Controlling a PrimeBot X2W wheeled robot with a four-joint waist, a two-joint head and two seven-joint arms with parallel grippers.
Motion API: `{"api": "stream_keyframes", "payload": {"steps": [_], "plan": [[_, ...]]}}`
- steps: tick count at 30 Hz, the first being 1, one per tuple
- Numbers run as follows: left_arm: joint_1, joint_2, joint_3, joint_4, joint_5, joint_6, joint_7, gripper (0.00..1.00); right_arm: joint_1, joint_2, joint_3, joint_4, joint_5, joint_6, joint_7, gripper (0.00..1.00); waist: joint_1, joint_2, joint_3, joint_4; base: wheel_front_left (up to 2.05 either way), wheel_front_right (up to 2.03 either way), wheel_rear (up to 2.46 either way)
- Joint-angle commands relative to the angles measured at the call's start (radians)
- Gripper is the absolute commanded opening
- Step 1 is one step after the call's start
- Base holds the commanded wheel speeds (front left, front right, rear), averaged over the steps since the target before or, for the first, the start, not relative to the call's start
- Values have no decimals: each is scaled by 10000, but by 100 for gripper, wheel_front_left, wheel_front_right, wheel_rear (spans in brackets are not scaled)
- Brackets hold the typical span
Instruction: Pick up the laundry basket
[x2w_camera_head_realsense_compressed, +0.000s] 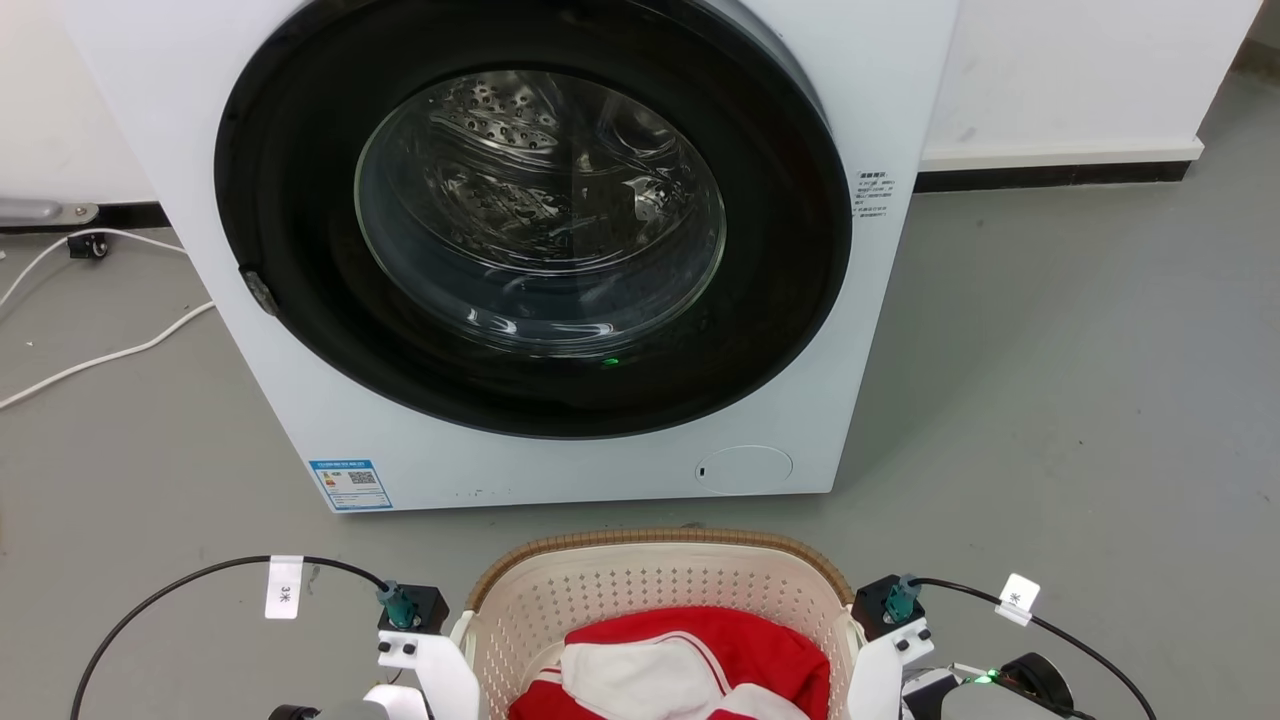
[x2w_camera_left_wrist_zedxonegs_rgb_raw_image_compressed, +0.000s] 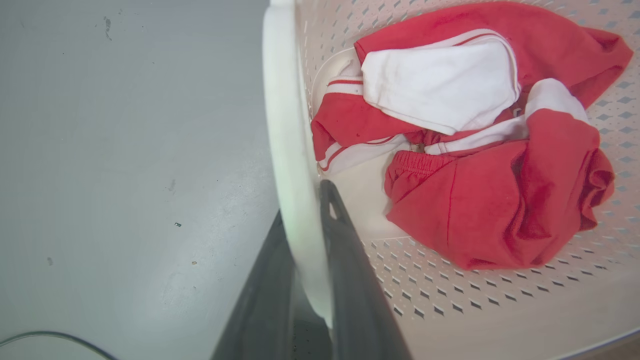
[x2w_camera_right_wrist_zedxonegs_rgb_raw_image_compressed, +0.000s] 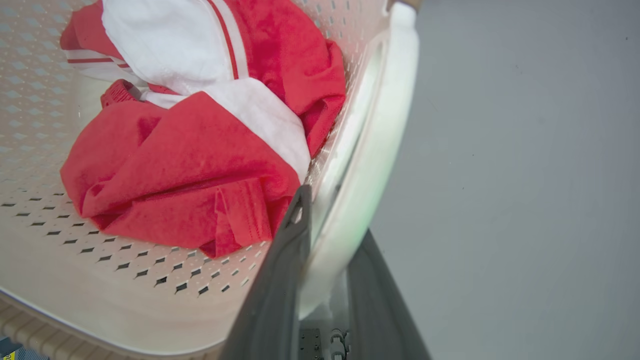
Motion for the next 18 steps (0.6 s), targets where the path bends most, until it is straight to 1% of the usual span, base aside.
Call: {"api": "stream_keyframes", "payload": {"steps": [1,18], "plan": [[-176,50,-50,10,-37,-18,-82,0,-139,-35,84,26,-3,26,-57,0,0,0,-2,-4,0,0,0],[-196,76,-329,55,-306,-18,-112,0,-121,-68,342,59,297,25,-54,0,0,0,-70,-3,0,0,0]]}}
